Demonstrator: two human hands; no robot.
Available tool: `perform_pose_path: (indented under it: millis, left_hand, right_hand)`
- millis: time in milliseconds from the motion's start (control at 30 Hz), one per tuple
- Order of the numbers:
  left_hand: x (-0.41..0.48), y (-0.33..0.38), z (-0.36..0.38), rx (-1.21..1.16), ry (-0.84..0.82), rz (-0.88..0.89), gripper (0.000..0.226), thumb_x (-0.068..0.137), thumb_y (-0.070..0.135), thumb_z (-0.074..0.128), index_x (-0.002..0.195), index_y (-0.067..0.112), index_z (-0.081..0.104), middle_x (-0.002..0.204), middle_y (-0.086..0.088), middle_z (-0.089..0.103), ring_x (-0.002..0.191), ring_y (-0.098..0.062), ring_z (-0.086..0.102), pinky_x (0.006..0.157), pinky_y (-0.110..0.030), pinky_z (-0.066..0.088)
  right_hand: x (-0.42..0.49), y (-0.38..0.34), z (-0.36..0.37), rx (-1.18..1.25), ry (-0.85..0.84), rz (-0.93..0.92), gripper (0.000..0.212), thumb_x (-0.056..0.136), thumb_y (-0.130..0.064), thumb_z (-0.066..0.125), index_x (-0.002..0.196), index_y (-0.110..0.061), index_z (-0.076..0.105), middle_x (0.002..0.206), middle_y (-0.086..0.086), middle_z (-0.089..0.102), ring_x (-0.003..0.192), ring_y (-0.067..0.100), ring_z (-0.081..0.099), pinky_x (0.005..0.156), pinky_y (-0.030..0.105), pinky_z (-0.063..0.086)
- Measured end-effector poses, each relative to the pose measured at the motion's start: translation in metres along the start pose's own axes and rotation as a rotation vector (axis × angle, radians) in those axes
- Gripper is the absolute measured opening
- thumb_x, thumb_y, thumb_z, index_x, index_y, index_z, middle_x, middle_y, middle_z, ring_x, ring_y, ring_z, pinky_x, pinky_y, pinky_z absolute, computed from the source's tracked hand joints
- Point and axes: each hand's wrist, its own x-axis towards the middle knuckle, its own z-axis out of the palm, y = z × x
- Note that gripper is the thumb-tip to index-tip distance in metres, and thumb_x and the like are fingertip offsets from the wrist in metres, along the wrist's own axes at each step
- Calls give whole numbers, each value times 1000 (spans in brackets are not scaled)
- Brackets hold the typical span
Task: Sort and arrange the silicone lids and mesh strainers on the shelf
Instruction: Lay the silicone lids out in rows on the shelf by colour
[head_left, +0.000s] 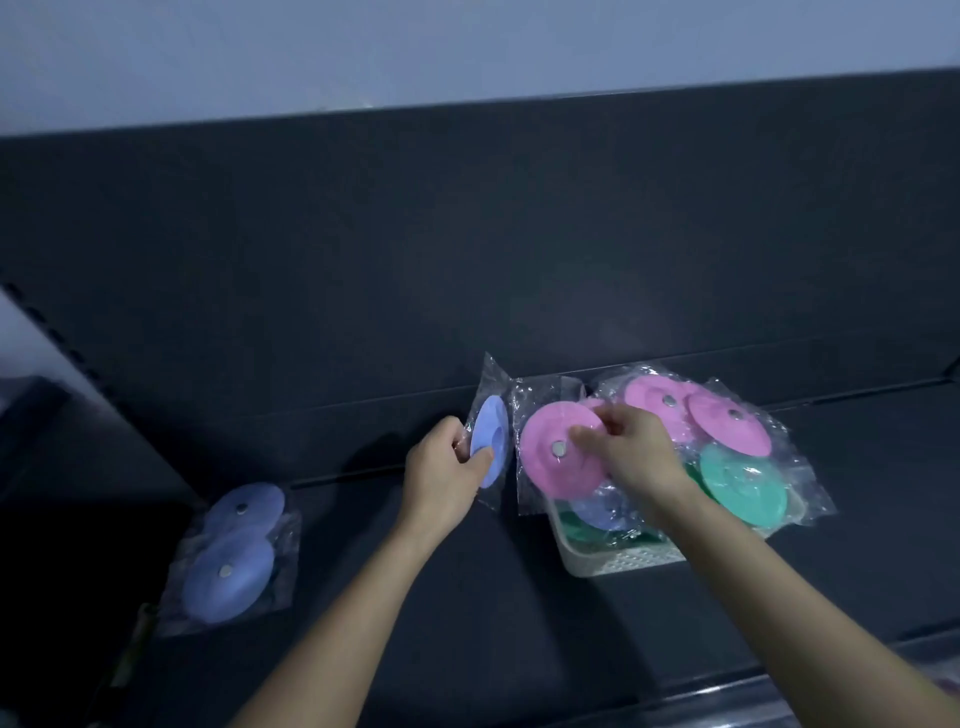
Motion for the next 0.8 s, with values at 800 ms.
perform_pose_path:
  millis: [800]
  left_hand:
    - [-82, -160, -113, 636, -310, 271, 28, 71, 8, 65, 85, 21, 44, 109, -1, 65, 102, -27, 62, 73, -39, 54]
  right_hand:
    - [-21, 40, 146, -344, -315, 109, 9, 83, -8, 61, 77, -14, 62, 65, -4, 58, 66, 16, 56, 50, 22, 39]
